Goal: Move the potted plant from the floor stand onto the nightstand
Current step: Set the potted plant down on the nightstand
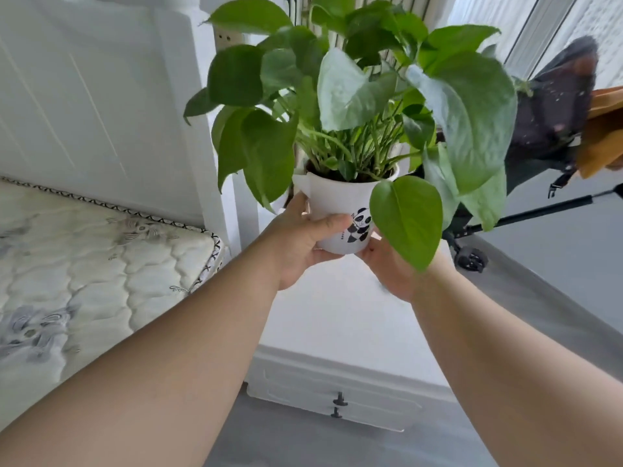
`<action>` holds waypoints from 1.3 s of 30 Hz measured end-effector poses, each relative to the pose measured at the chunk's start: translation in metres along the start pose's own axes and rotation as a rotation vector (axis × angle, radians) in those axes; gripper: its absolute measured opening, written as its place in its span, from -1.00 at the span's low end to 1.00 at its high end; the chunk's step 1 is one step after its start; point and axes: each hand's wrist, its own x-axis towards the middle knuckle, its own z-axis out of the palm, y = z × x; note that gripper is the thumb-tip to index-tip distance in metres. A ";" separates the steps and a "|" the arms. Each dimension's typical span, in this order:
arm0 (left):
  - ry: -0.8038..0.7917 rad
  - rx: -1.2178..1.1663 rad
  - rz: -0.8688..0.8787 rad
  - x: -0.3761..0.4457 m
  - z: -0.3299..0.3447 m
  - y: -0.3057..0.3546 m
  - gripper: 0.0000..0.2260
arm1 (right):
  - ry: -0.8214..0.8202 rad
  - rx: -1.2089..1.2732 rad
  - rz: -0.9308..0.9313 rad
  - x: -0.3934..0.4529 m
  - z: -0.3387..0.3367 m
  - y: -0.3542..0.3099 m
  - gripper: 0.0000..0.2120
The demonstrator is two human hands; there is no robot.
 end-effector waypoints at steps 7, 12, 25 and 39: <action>-0.098 0.036 0.008 0.046 -0.040 -0.075 -0.46 | -0.025 -0.080 -0.095 0.015 -0.037 0.087 -0.72; -0.110 0.036 0.027 0.061 -0.048 -0.117 -0.46 | 0.027 -0.207 -0.095 0.022 -0.056 0.124 -0.52; -0.001 0.274 0.088 0.069 -0.060 -0.164 -0.42 | 0.121 -0.359 -0.126 0.016 -0.059 0.155 -0.56; 0.091 0.532 0.141 0.075 -0.083 -0.196 -0.45 | 0.243 -0.433 -0.076 0.015 -0.072 0.195 -0.74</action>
